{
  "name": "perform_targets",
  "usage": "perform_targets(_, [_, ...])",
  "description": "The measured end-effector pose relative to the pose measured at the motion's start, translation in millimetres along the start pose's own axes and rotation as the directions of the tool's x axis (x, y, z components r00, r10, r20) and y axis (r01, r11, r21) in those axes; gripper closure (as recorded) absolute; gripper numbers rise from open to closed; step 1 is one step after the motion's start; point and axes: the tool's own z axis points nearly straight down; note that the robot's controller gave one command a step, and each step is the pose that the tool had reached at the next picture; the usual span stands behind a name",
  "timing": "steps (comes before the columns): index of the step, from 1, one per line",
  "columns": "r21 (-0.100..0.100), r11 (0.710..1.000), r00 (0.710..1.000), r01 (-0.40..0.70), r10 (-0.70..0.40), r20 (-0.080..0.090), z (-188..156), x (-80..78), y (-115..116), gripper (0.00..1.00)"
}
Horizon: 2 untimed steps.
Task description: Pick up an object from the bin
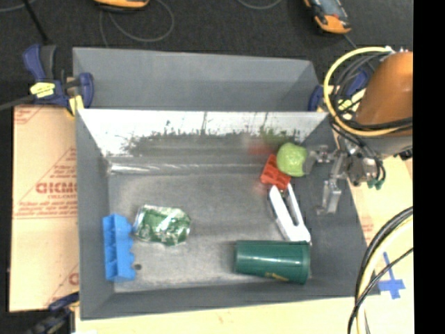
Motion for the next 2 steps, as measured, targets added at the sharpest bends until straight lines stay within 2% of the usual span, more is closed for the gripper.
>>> perform_targets(1, [0.002, 1.000, 1.000, 0.004, -0.004, 0.008, -5.2, -1.7, 0.6, 0.00])
perform_targets(2, [0.004, 0.998, 0.998, 0.069, -0.069, 0.013, 37.5, -8.8, 44.5, 0.00])
